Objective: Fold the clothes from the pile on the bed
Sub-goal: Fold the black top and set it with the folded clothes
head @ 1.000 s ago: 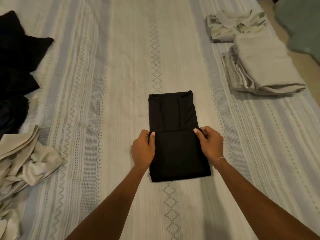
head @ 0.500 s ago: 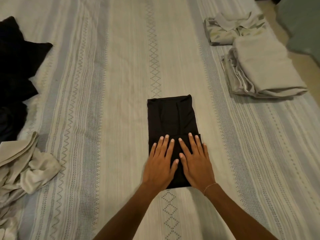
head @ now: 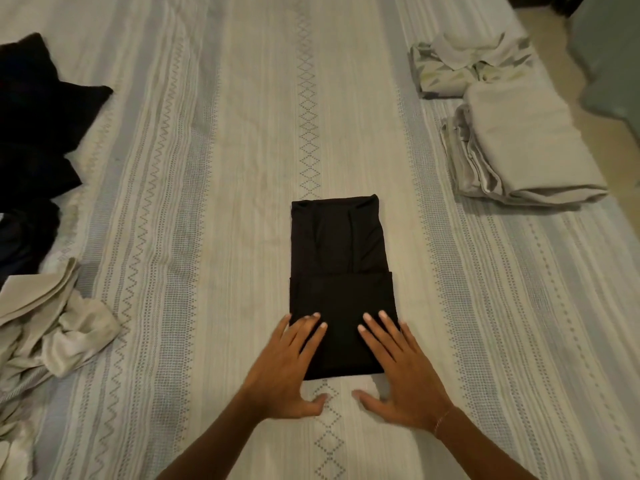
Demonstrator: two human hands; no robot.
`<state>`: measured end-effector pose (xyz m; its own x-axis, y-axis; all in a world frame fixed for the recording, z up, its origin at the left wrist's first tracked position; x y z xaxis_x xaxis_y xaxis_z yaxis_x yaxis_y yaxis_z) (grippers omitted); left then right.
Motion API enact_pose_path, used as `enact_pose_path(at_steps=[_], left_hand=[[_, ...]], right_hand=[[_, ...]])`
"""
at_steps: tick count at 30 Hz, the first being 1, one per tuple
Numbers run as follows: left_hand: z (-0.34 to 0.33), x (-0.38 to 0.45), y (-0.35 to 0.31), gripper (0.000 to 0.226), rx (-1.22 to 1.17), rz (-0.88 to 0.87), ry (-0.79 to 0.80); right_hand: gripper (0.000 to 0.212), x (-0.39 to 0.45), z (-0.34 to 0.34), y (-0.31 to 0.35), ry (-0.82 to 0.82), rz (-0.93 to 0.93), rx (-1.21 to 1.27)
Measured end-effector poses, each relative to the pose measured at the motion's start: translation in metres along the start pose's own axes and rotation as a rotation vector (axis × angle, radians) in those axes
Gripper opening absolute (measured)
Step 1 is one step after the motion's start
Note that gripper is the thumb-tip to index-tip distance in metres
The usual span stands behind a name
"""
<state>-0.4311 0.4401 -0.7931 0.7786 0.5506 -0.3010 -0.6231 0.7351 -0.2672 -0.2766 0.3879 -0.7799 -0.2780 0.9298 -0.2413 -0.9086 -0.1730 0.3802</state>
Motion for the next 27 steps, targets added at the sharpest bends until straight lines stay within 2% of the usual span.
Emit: enact_pose_path(at_steps=[3, 5, 7, 9, 12, 15, 19, 23, 27], left_hand=[[-0.007, -0.011, 0.001, 0.092, 0.123, 0.035, -0.079], [-0.003, -0.011, -0.002, 0.089, 0.18, 0.06, -0.135], [0.009, -0.01, 0.002, 0.083, 0.171, 0.098, -0.194], [0.027, -0.013, 0.01, 0.075, 0.109, 0.109, -0.247], [0.052, -0.015, 0.023, 0.061, -0.105, 0.051, -0.276], [0.075, -0.011, 0.052, 0.046, -0.509, 0.08, -0.271], [0.106, 0.008, 0.082, 0.027, -0.865, 0.2, -0.342], [0.118, 0.05, 0.111, 0.037, -1.096, 0.353, -0.401], [0.125, 0.093, 0.137, 0.039, -1.079, 0.551, -0.518]], right_hand=[[0.075, -0.017, -0.014, -0.011, -0.079, -0.054, -0.014], [0.067, -0.018, -0.007, -0.02, -0.151, -0.111, -0.011], [0.043, -0.017, 0.009, -0.025, -0.218, -0.116, -0.021], [0.038, -0.014, 0.023, -0.029, -0.213, -0.088, 0.083], [0.039, -0.01, 0.049, -0.039, -0.17, -0.106, 0.316], [0.04, 0.001, 0.081, -0.049, -0.181, -0.124, 0.542], [0.025, 0.032, 0.132, -0.061, -0.318, -0.169, 0.77], [0.007, 0.083, 0.15, -0.082, -0.362, -0.287, 0.922], [0.043, 0.138, 0.151, -0.117, -0.438, -0.485, 0.869]])
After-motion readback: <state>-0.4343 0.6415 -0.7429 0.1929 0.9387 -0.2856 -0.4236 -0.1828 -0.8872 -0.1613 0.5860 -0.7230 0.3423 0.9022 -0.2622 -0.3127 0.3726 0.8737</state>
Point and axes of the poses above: each hand's wrist, its own x-axis towards the middle knuckle, its own z-axis out of the back of the hand, y = z × x, the point moved 10 cm from there along x, towards the middle knuckle, and after that the axes turned 12 degrees about y, right-handed, at the moved point
